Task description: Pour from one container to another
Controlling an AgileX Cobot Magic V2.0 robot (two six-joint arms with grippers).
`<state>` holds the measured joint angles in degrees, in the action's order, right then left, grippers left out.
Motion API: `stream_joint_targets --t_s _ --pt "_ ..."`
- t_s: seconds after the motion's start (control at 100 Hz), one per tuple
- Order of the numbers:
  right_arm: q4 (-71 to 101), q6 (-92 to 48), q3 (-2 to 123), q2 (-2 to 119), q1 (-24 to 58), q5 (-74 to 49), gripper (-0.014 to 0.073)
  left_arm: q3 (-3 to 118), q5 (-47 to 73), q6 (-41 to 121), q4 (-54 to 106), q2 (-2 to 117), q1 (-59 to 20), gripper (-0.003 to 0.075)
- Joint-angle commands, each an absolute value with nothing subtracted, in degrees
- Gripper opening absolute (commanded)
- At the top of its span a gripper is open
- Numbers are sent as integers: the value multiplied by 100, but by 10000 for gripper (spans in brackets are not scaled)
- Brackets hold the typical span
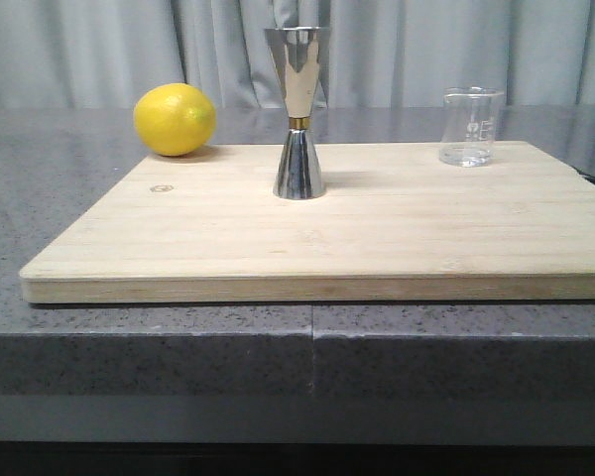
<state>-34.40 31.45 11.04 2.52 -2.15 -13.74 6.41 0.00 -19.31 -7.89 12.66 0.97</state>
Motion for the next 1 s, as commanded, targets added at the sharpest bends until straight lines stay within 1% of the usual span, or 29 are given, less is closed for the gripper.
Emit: stream_joint_targets --t_s 0.0,0.26,0.36,0.4,0.45,0.5,0.69,0.72,0.78,0.99 --pt "-3448 3146 1185 281 -216 -1086 600 762 -398 -1974 -700 1297 49 419" --pt "-3471 3146 1185 281 -216 -1086 596 762 -381 -1974 -721 1297 49 412" --pt "-3471 3146 1185 281 -216 -1072 595 762 -381 -1974 -721 1297 49 358" --pt "-3484 3146 1185 281 -216 -1062 576 762 -381 -1974 -721 1297 49 322" --pt "-3484 3146 1185 281 -216 -1022 528 762 -381 -1974 -721 1297 49 274" --pt "-3493 3146 1185 281 -216 -988 458 762 -381 -1974 -721 1297 49 221" --pt "-3493 3146 1185 281 -216 -971 79 762 -381 -1974 -721 1297 49 1" --pt "-3493 3146 1185 281 -216 -971 30 762 -381 -1974 -721 1297 49 -22" --pt "-3493 3146 1185 281 -216 -961 -65 762 -381 -1974 -736 1297 49 -21" --pt "-3609 3146 1185 281 -216 -574 -67 762 -417 -1964 -995 1297 42 -21"
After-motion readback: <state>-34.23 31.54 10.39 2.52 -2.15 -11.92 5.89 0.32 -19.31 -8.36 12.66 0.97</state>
